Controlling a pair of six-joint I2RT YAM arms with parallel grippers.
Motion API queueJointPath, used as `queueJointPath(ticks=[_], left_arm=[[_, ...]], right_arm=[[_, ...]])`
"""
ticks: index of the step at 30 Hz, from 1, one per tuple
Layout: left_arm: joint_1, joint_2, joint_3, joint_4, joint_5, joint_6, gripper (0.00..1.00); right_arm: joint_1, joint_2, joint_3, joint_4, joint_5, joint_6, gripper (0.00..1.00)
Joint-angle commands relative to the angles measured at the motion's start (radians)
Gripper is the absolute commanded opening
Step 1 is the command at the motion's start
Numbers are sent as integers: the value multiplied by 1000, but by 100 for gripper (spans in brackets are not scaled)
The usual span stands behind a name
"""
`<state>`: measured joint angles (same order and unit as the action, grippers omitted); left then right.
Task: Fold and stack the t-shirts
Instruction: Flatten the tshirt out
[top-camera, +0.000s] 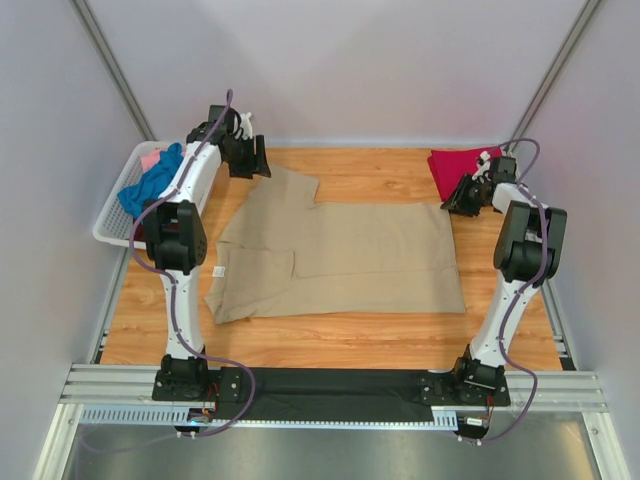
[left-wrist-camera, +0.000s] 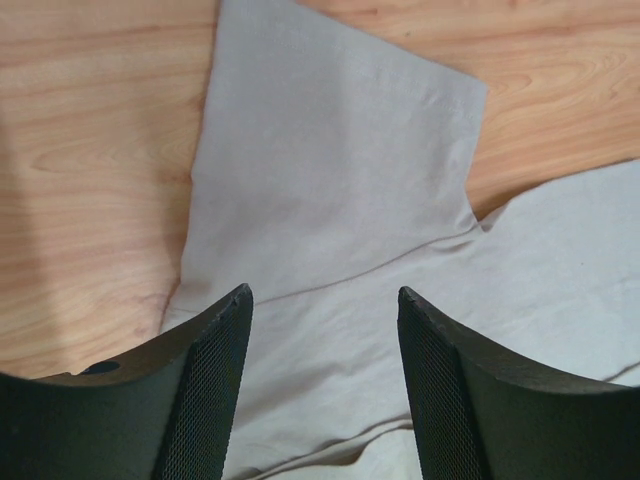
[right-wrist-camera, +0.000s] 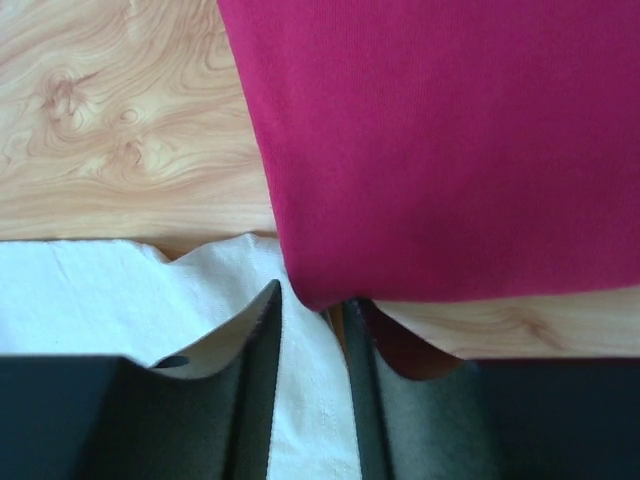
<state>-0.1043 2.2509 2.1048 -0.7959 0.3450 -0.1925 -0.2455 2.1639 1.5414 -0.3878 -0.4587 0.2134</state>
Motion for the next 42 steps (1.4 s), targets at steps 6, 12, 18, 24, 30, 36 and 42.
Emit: queueJointPath(ticks=[6,12,18,24,30,36,42], left_arm=[[8,52,93,11,-63,-15,67],[9,99,123,4,-109,-30,67],[9,134,119,9,-147,-42,66],[9,182,139,41,-185,-42,67],[15,265,233,49,-190,-25,68],[25,291,259,124,-169,-71,68],[23,338,242,123,-115,-173,65]], right_arm=[[0,-18,0,0,-80,-20,8],[0,-78,-53,41,-97,-3,1],[5,-139,-87,82,-141,20,0],[26,-225,-125,115,-136,29,0],[55,-324,-214,182,-140,44,0],[100,-360,-257,214,-146,52,0],[124,-368,-280,268,-163,83,0]])
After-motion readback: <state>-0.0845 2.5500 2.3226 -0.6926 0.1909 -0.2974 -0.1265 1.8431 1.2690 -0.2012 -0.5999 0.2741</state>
